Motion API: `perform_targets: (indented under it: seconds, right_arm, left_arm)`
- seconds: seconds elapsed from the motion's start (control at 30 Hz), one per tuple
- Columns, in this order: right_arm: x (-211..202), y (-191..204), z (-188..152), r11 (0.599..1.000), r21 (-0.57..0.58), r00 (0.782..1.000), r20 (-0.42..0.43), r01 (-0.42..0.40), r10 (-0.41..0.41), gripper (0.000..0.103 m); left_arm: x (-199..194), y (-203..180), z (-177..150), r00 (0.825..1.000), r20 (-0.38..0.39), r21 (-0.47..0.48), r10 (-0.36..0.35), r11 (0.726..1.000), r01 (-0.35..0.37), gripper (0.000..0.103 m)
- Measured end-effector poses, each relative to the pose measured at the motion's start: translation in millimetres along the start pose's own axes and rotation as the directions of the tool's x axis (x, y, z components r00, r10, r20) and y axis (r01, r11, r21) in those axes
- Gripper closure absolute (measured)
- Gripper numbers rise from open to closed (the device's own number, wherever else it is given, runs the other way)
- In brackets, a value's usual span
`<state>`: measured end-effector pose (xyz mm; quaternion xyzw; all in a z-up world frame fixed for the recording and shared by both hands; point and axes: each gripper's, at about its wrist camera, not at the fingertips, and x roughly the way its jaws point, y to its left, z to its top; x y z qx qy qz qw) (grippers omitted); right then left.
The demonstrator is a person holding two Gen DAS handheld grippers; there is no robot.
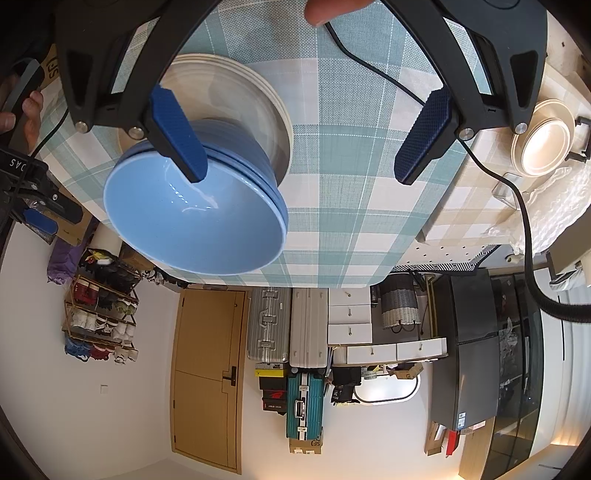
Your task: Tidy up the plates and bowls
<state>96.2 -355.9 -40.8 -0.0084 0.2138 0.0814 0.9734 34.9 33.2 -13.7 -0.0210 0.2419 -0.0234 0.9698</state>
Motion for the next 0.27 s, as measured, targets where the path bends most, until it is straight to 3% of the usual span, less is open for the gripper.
perform_targets:
  seconds: [0.27]
  right_arm:
    - [3.1,3.6,-2.0,1.0,-0.006,1.0,-0.016,-0.005,0.004,0.001]
  left_arm:
    - [1.3,1.1,0.0,1.0,-0.008,-0.022,-0.014,1.0,0.014,0.002]
